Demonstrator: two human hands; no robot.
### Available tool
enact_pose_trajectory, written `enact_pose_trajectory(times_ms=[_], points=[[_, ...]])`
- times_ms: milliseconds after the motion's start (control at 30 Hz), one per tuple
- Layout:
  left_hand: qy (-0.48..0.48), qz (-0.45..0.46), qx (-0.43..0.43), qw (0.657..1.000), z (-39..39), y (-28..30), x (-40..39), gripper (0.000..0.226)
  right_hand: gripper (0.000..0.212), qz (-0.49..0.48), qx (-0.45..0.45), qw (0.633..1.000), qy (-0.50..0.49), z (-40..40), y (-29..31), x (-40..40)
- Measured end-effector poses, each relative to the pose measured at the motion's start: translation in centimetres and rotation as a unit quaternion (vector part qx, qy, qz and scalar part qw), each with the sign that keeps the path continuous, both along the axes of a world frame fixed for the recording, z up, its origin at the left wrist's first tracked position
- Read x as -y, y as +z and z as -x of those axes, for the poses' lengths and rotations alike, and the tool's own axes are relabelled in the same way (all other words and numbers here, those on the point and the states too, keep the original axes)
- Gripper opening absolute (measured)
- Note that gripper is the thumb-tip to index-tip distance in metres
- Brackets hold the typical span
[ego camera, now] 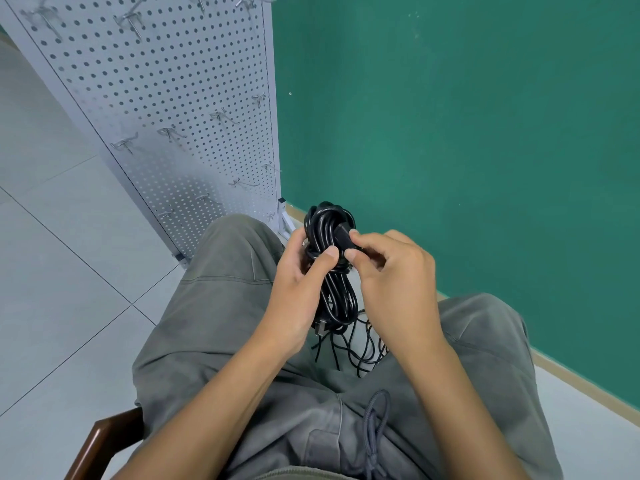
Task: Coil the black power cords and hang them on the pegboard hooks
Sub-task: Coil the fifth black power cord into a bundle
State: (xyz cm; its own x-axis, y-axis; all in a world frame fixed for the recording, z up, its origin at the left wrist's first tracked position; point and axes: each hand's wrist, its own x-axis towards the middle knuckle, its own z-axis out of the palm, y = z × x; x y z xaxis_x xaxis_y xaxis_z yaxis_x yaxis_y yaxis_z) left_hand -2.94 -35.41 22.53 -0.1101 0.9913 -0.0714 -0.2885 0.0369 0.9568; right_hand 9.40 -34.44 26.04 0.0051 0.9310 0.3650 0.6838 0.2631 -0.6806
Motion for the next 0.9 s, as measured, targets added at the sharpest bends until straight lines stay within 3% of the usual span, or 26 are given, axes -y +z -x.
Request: enact_pose_trajectory(times_ms=[433, 533, 700, 800, 900], points=[[-0.046, -0.041, -0.112, 0.992, 0.4, 0.3, 0.1, 0.028, 0.021, 0.074, 0.003, 0.995, 0.063, -1.7, 1.6, -1.4], [-0.052, -0.057, -0.127, 0.989, 0.5, 0.5, 0.1, 0.03, 0.02, 0.074, -0.017, 0.996, 0.037, -1.6, 1.6, -1.4], [-0.058, -0.082, -0.164, 0.981, -0.1, 0.3, 0.1, 0.04, 0.013, -0.004, 0.037, 0.998, -0.059, 0.6, 0.0, -0.3], [-0.058, -0.085, -0.149, 0.984, 0.3, 0.4, -0.2, 0.038, 0.012, 0.033, -0.093, 0.993, -0.065, 0.2, 0.1, -0.4], [-0.078, -0.068, -0.113, 0.988, 0.8, 0.6, -0.5, 0.029, 0.014, 0.096, -0.26, 0.957, -0.084, -0.3, 0.0, -0.6]])
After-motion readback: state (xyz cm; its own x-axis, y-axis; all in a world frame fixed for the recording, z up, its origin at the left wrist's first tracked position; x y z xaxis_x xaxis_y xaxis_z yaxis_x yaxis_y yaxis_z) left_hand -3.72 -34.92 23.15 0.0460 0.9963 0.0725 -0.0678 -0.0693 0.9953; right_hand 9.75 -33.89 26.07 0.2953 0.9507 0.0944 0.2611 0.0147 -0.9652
